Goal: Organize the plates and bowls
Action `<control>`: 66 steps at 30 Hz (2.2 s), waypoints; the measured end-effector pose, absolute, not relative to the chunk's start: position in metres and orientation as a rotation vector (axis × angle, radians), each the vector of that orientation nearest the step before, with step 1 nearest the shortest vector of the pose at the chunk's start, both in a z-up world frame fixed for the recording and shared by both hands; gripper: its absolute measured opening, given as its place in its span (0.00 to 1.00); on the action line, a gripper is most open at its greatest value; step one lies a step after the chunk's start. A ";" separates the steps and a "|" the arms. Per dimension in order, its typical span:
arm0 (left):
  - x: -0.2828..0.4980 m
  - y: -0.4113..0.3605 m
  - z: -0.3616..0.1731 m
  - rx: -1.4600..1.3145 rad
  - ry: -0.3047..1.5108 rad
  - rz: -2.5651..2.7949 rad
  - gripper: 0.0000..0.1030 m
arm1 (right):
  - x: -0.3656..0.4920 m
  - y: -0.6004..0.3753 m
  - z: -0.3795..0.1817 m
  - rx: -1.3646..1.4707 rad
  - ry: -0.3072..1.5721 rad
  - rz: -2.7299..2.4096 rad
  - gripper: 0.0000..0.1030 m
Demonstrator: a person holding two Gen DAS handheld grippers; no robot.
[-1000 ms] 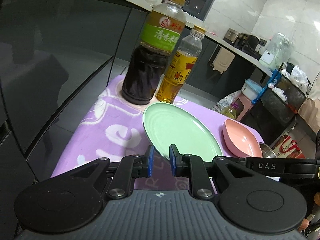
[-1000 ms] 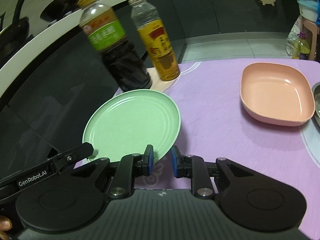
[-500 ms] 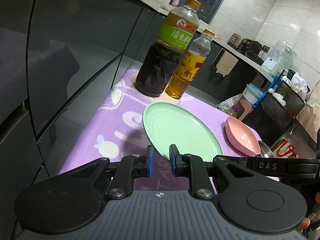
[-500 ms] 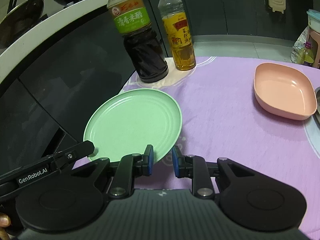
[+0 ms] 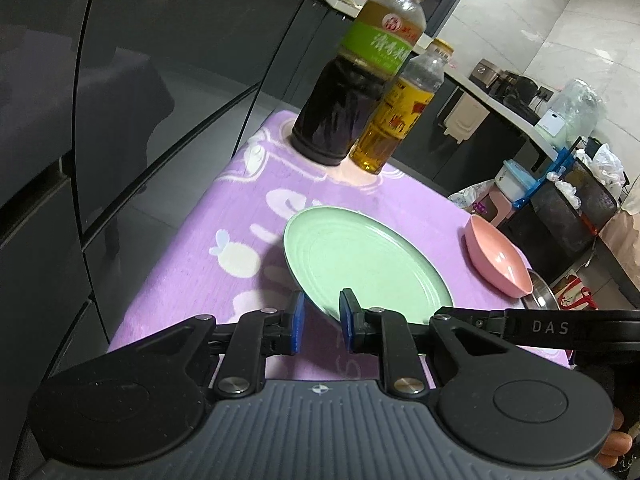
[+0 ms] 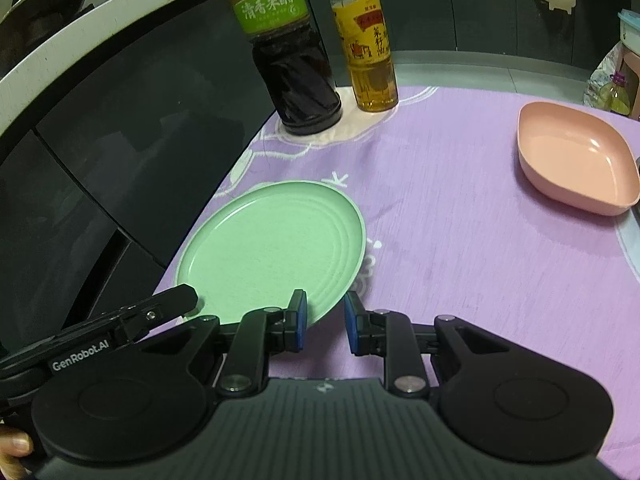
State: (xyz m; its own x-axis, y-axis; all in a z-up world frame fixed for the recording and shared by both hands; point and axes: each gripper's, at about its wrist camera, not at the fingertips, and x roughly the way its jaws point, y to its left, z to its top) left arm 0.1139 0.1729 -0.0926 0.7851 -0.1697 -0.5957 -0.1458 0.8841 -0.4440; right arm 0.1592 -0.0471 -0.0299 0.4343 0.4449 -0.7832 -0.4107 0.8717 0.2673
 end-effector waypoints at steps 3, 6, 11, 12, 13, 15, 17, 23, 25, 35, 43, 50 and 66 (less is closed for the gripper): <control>0.114 0.173 -0.096 -0.498 0.687 -0.016 0.16 | 0.160 -0.046 -0.033 0.034 0.997 0.529 0.15; 0.115 0.174 -0.100 -0.508 0.706 -0.026 0.18 | 0.161 -0.046 -0.036 0.033 1.010 0.523 0.15; 0.118 0.179 -0.105 -0.533 0.748 0.023 0.22 | 0.162 -0.048 -0.040 0.040 1.016 0.511 0.15; 0.118 0.180 -0.106 -0.539 0.751 0.033 0.22 | 0.162 -0.048 -0.039 0.039 1.013 0.507 0.15; 0.118 0.182 -0.106 -0.544 0.751 0.038 0.22 | 0.162 -0.049 -0.039 0.039 1.012 0.504 0.15; 0.116 0.184 -0.106 -0.555 0.747 0.044 0.22 | 0.161 -0.051 -0.039 0.043 1.010 0.502 0.15; 0.114 0.186 -0.104 -0.559 0.738 0.049 0.23 | 0.161 -0.054 -0.039 0.051 1.009 0.499 0.15; 0.109 0.182 -0.094 -0.545 0.705 0.054 0.25 | 0.161 -0.066 -0.034 0.099 0.997 0.501 0.20; 0.108 0.179 -0.089 -0.540 0.697 0.047 0.25 | 0.161 -0.070 -0.032 0.110 0.987 0.497 0.23; 0.108 0.144 -0.064 -0.501 0.676 -0.019 0.26 | 0.161 -0.110 -0.026 0.198 0.956 0.453 0.28; 0.118 0.105 -0.049 -0.450 0.683 -0.056 0.27 | 0.162 -0.157 -0.021 0.273 0.902 0.391 0.28; 0.138 0.062 -0.032 -0.413 0.709 -0.090 0.27 | 0.162 -0.197 -0.017 0.344 0.856 0.349 0.28; 0.263 -0.031 -0.046 -0.418 0.798 -0.113 0.33 | 0.211 -0.263 -0.017 0.537 0.802 0.168 0.30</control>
